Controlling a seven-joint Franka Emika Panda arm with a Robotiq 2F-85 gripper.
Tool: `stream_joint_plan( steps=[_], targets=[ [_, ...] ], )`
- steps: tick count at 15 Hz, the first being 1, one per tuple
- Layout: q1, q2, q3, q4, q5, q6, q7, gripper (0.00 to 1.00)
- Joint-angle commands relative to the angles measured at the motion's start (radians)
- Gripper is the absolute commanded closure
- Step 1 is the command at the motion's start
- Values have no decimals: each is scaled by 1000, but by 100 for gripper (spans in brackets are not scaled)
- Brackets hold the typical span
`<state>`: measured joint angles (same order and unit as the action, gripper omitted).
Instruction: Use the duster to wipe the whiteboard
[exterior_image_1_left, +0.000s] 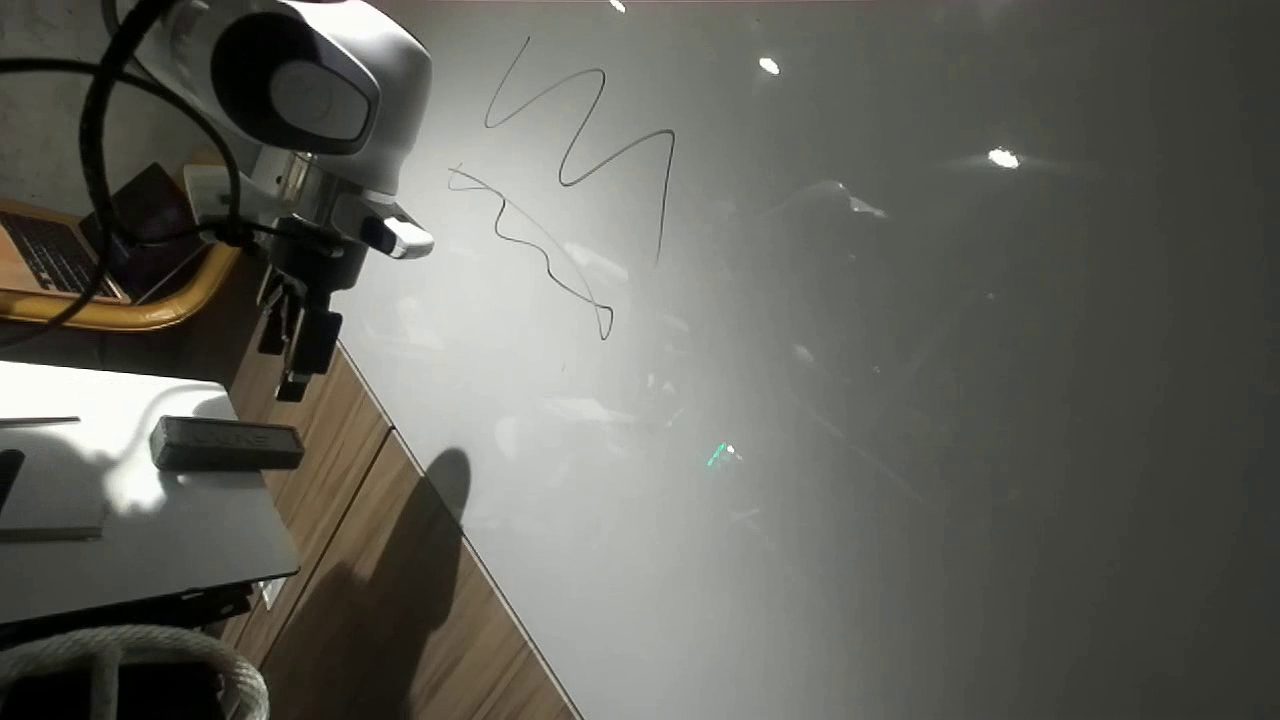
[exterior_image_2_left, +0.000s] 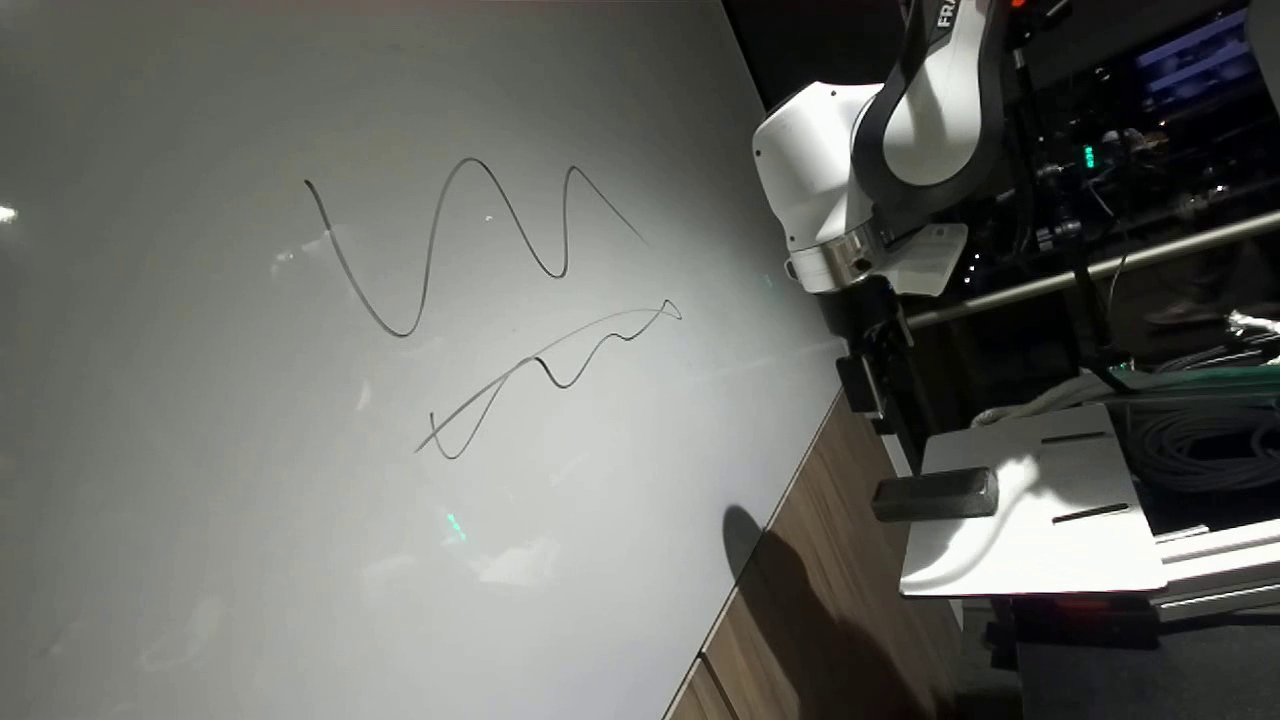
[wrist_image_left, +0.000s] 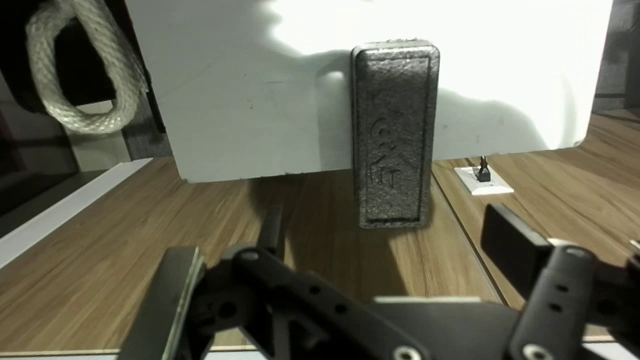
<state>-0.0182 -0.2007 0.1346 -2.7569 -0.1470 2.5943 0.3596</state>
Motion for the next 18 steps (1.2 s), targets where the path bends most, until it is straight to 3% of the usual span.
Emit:
stream_joint_plan(
  steps=[1,9,18],
  targets=[
    [5,86,-20,22,11,62,-36,0],
    [45,220,-20,54,-7,99,-4,0],
    [64,282,-59,65,-11,104,-11,0]
  ],
)
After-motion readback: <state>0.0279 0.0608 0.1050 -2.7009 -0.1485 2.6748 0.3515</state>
